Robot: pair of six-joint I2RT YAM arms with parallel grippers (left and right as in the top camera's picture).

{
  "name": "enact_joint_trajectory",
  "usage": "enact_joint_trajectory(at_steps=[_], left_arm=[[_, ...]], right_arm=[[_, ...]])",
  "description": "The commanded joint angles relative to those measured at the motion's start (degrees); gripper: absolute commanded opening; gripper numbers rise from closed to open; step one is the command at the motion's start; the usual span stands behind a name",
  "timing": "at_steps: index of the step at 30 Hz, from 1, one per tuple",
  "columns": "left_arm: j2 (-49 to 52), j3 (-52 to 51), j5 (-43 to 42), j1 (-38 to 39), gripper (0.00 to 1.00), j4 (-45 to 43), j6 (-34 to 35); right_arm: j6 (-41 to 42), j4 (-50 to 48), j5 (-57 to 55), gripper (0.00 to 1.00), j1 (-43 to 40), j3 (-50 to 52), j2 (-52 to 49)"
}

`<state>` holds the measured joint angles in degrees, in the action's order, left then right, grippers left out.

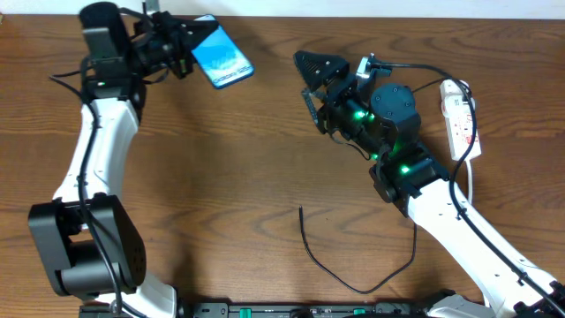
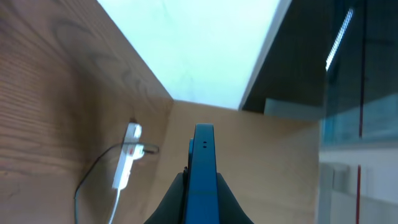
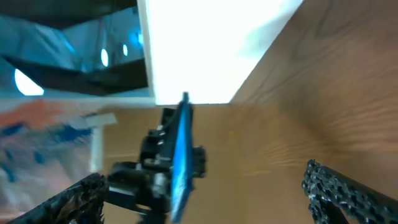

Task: Plug charger to phone and switch on socket
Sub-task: 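Open the right gripper and withdraw it from the phone, then move the right gripper down over the black charging cable's end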

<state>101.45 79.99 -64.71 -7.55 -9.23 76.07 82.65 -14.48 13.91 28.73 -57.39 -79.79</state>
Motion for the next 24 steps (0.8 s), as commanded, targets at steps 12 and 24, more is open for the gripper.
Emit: enact_joint_trajectory(at_steps=[12,24], left_arm=[[-1.55,1.73,-19.41,-6.32,0.07,-0.57,-8.48],[-1.55,1.73,-22.32,-6.58,0.07,-0.57,-10.56]], right_arm=[[-18.32,16.44,17.44,0.99,-5.16,-8.07,-5.49],[-41.16,40.65,24.85,0.99,-0.61,-17.46,-16.26]])
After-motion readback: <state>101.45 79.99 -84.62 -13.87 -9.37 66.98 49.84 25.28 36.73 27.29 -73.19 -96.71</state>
